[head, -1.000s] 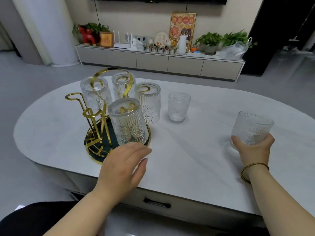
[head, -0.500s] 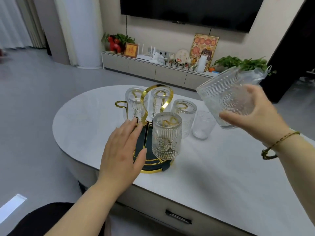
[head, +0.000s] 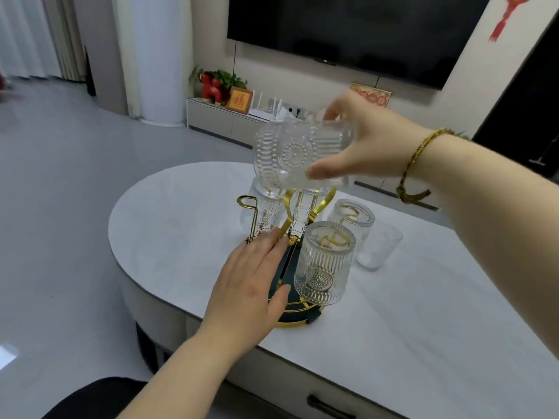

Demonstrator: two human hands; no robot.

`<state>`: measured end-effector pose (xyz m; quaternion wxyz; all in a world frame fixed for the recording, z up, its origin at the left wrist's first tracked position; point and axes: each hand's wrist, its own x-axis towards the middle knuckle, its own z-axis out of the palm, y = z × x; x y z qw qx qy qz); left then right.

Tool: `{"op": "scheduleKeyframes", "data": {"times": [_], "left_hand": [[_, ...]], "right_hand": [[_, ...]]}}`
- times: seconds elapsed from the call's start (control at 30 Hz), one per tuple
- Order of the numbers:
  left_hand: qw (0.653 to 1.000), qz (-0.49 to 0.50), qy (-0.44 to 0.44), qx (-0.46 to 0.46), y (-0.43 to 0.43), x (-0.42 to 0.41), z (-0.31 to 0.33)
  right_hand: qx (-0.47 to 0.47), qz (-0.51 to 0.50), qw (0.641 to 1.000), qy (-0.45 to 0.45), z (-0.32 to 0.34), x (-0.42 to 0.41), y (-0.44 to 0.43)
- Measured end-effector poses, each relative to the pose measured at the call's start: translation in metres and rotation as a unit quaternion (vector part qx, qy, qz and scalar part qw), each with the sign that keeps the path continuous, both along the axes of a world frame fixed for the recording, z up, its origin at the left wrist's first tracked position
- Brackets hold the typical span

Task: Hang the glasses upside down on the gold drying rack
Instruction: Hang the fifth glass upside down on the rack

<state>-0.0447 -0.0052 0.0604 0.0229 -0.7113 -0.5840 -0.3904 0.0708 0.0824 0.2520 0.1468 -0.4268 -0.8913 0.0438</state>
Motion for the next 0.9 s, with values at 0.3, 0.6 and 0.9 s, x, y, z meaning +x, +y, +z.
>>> {"op": "scheduleKeyframes", "data": {"times": [0.3,0.6,0.9], "left_hand": [[0.989,0.007,0.049,-0.141,-0.006,-0.028,-0.019],[0.95,-0.023,0.13,-0.281,-0.009,-0.047,-0.061],[0.944,-0.031,0.135,-0.3,-0.005,-0.051,-0.072]], "right_hand": [[-0.003,0.03,0.998,-0.061,0.004,-0.042,0.004],[-0.048,0.035,0.986,-0.158,-0.032,-0.079,0.016],[-0.058,0.037,0.982,-0.176,-0.075,-0.091,0.025]]}}
